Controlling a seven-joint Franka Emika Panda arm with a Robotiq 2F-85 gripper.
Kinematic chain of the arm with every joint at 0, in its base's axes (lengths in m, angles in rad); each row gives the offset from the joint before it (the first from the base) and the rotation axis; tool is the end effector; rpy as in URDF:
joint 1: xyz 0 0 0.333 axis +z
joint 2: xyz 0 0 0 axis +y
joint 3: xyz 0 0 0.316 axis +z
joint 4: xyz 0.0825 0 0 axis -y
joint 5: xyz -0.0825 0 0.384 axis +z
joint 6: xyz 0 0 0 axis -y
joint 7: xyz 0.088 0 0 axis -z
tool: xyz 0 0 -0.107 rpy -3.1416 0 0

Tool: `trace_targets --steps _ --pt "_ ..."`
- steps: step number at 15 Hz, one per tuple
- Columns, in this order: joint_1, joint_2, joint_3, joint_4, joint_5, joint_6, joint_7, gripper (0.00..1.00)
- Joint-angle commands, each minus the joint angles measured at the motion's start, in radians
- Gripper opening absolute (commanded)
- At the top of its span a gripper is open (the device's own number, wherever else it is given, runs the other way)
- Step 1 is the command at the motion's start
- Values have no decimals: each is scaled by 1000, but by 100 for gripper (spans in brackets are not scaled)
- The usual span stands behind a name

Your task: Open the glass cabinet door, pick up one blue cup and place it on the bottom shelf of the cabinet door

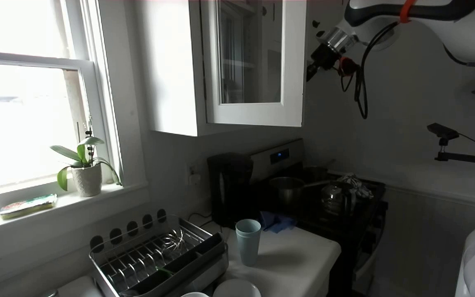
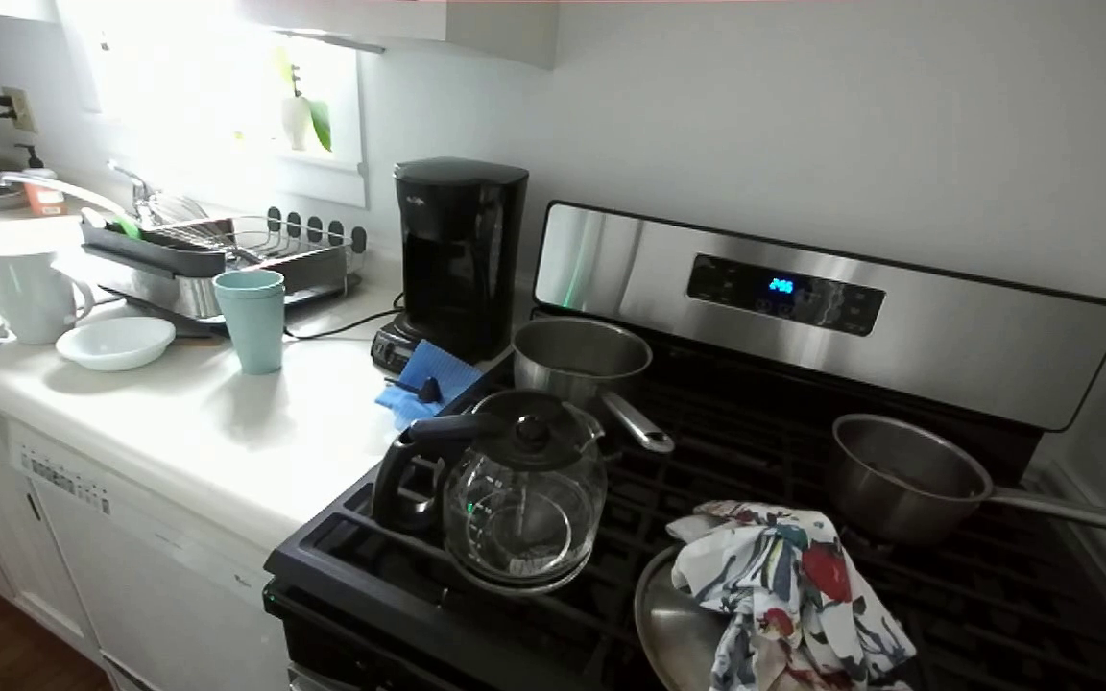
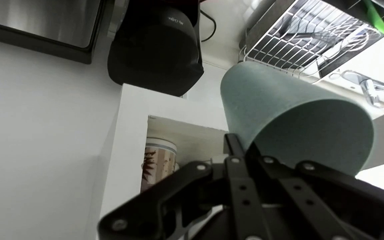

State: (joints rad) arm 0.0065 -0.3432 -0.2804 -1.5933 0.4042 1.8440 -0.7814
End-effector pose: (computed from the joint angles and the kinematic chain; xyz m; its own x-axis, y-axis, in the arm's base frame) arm 0.4282 -0.1278 0.8196 0.6272 0.3620 0.6897 0.4678 -0.8830 0.0380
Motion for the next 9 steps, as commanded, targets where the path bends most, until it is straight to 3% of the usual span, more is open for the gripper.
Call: trace_targets --steps 1,9 --pt "8 69 -12 97 66 10 12 1" --pt "-13 153 -5 163 171 101 30 1"
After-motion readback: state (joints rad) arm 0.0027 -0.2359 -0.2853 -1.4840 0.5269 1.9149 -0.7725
